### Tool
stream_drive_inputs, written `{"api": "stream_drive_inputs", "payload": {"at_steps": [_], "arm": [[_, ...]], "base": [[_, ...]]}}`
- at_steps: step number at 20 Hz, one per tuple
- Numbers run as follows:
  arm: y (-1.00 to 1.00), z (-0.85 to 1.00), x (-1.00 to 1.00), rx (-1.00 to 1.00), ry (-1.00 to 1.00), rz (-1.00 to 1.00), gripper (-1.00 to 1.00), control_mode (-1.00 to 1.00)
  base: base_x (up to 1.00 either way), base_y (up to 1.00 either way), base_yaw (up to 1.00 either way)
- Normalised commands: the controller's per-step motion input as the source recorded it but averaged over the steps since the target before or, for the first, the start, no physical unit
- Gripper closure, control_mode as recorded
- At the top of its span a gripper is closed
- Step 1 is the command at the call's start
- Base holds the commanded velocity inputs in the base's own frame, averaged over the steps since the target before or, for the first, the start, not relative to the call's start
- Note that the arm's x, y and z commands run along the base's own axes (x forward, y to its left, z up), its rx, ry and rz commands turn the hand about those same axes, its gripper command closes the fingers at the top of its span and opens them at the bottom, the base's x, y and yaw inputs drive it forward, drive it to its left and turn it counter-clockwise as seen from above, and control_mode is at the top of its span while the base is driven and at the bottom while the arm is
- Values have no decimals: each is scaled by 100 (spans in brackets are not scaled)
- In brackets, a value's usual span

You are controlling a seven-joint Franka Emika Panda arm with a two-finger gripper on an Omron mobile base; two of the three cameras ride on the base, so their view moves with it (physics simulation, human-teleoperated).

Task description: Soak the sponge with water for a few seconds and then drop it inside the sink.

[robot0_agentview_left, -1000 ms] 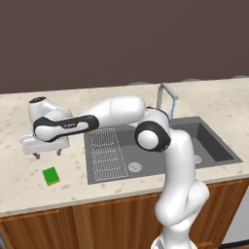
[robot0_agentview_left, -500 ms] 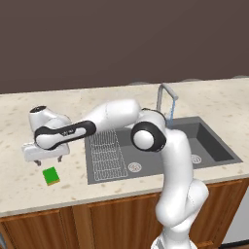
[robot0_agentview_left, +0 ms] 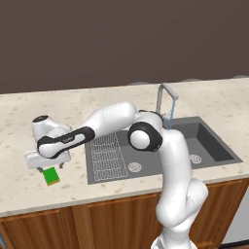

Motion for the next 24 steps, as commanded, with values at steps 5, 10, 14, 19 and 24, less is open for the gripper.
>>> {"api": "stream_drive_inputs", "payload": {"at_steps": [5,10,14,19,24], "arm": [[0,-18,8,0,0,2,-100,-100],[0,-15,5,0,0,3,-100,-100],[1,-12,9,0,0,3,-100,-100],[11,-4,3,0,0,5,-100,-100],[19,0,0,0,0,6,-100,-100]], "base": [[0,0,0],[0,0,0],[0,0,0],[0,0,0],[0,0,0]]}}
